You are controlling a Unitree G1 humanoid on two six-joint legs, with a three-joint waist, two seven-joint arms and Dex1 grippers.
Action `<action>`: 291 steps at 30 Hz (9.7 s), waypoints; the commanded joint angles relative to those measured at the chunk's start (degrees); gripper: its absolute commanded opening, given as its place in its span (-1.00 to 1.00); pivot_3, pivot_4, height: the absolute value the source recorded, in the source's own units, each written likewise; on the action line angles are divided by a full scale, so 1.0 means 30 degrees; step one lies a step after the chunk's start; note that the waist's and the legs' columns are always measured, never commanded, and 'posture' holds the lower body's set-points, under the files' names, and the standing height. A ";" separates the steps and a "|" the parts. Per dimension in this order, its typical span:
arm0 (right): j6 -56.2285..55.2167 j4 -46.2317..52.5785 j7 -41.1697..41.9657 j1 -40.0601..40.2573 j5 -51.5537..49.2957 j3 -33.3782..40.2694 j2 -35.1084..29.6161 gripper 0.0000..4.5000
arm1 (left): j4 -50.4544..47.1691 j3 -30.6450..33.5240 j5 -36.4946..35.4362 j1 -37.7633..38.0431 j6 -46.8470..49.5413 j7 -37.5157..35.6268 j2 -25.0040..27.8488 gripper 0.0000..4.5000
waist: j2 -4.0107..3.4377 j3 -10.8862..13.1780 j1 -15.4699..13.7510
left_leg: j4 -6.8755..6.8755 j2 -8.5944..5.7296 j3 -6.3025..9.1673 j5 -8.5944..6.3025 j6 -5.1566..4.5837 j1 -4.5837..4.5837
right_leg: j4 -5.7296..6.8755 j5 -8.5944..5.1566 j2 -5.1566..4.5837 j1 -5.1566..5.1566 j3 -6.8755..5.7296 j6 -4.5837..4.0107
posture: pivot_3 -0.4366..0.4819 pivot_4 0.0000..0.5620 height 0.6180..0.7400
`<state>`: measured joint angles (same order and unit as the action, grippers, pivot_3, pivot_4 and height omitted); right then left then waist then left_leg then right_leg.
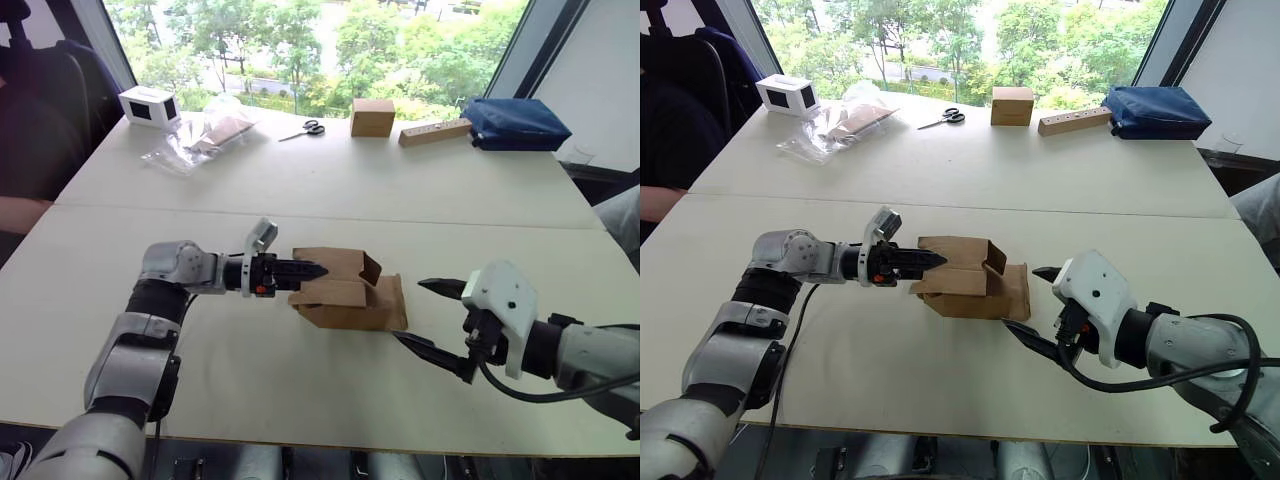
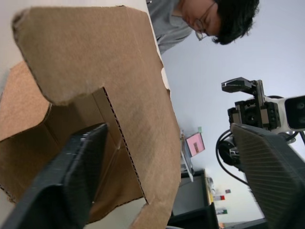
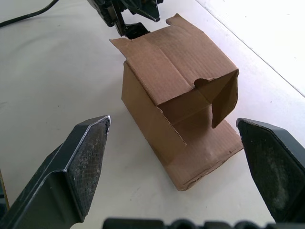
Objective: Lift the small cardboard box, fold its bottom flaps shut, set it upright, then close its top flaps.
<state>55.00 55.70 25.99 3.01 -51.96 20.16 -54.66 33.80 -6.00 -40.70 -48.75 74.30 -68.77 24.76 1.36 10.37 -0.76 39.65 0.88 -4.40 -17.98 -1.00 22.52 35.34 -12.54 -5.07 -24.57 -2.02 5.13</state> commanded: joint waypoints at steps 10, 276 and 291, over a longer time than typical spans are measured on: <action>-0.1161 0.0430 -0.0099 0.1209 0.1158 -0.0464 0.0288 1.00 | 0.0958 0.0625 0.0477 -0.0659 -0.0580 -0.0238 -0.1336 -0.99 | 0.0001 -0.0001 0.0000 | 0.0047 0.0000 -0.0001 -0.0023 -0.0039 0.0021 | 0.0003 0.0001 0.0000 0.0002 0.0001 0.0002 | -0.05 -0.47 1.00; -1.0095 -0.9824 -0.6131 -0.9483 -0.8649 -0.2745 1.6262 -0.18 | -0.4809 0.3872 -0.0822 -0.5797 -0.8361 -0.3059 0.1294 -1.00 | -0.0088 0.0022 0.0508 | 0.0141 0.0007 -0.0005 0.0008 0.0007 0.0241 | 0.0242 0.0041 0.0016 -0.0252 0.0023 0.0070 | -0.05 -0.47 1.00; -1.1217 -0.9774 -0.6734 -1.0610 -0.5658 -0.4437 1.8362 -0.18 | -0.4716 0.3930 -0.0761 -0.5606 -0.8720 -0.2704 0.0833 -1.00 | -0.0089 0.0022 0.0511 | 0.0141 0.0005 -0.0005 0.0026 0.0038 0.0242 | 0.0245 0.0041 0.0017 -0.0255 0.0024 0.0070 | -0.05 -0.47 1.00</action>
<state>22.07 23.62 6.05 -27.53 -68.83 7.87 -0.52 20.16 4.13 -41.99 -63.83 49.23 -77.10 27.62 1.09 10.44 0.78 40.08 0.89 -4.41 -17.90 -0.89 23.25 36.08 -12.42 -5.02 -25.34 -1.95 5.34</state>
